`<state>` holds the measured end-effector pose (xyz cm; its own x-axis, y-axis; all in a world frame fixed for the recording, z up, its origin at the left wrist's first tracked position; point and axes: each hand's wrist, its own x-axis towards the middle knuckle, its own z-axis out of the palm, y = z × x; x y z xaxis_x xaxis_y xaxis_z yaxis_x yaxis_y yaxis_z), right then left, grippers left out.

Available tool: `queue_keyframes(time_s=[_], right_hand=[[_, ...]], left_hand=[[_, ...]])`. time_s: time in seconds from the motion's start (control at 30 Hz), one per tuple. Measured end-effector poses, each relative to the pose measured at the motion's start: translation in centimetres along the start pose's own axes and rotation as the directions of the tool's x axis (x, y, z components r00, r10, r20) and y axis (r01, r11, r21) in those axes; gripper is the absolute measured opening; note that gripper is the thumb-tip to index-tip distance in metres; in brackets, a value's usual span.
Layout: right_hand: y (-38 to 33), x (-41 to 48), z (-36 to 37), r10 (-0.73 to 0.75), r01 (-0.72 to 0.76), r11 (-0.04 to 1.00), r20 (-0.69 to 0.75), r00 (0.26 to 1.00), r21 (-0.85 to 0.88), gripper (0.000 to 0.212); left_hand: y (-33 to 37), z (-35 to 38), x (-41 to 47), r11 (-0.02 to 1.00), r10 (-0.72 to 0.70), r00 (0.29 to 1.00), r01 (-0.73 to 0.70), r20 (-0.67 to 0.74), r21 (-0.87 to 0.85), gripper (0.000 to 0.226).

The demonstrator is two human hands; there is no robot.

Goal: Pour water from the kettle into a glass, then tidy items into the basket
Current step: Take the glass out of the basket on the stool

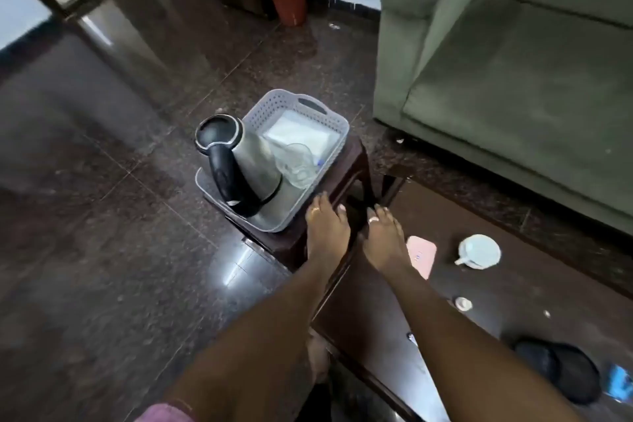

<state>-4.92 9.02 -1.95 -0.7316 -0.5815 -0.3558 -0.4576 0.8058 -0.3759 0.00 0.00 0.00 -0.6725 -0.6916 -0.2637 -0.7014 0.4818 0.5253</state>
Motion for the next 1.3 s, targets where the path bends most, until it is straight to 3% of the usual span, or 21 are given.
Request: queue_keyframes(time_s=[0.13,0.3,0.4,0.53,0.7,0.83,1.03,1.13,1.2,1.3], right_hand=[[-5.9,5.1,-0.8,-0.076,0.094,0.988,-0.143,0.987,0.122,0.049],[-9.5,9.6,0.0,-0.127,0.147,0.985,-0.191,0.973,0.093,0.055],[-10.9,11.8,1.0,-0.13,0.145,0.985,-0.152,0.98,0.093,0.059],[-12.2,14.0,2.1,-0.013,0.026,0.98,-0.069,0.998,0.196,0.062],[-13.7,16.1,2.5,0.121,-0.091,0.931,-0.063,0.991,0.353,0.06],[-13.6,16.5,2.7,0.15,-0.092,0.916,-0.12,0.981,0.392,0.064],[-13.1,14.3,0.9,0.119,0.052,0.799,-0.243,0.963,0.599,0.089],[-12.1,12.5,-1.0,0.122,0.129,0.75,-0.328,0.937,0.649,0.095],[-11.2,10.9,-2.1,0.145,0.179,0.713,-0.393,0.908,0.678,0.095],[-8.7,7.9,-3.4,0.18,0.244,0.696,-0.493,0.851,0.676,0.088]], left_hand=[[-2.3,-3.7,5.2,0.981,-0.174,0.972,0.156,-0.16,-0.118,0.041],[-4.3,-4.4,9.2,0.883,-0.341,0.937,0.293,-0.074,-0.368,0.041],[-5.3,-4.3,10.9,0.845,-0.343,0.939,0.309,0.002,-0.437,0.047],[-5.9,-3.9,12.1,0.843,-0.283,0.957,0.277,0.059,-0.461,0.054],[-6.6,-3.6,12.9,0.795,-0.316,0.949,0.275,0.018,-0.541,0.05],[-6.4,-3.5,12.9,0.734,-0.382,0.924,0.292,-0.018,-0.613,0.046],[-4.9,-3.7,11.5,0.717,-0.379,0.896,0.127,-0.231,-0.686,0.036],[-3.5,-3.9,10.2,0.716,-0.249,0.899,-0.08,-0.36,-0.694,0.039],[-2.4,-4.0,9.1,0.716,-0.125,0.893,-0.22,-0.432,-0.662,0.054],[-0.8,-3.2,6.8,0.708,0.011,0.888,-0.332,-0.46,-0.624,0.062]])
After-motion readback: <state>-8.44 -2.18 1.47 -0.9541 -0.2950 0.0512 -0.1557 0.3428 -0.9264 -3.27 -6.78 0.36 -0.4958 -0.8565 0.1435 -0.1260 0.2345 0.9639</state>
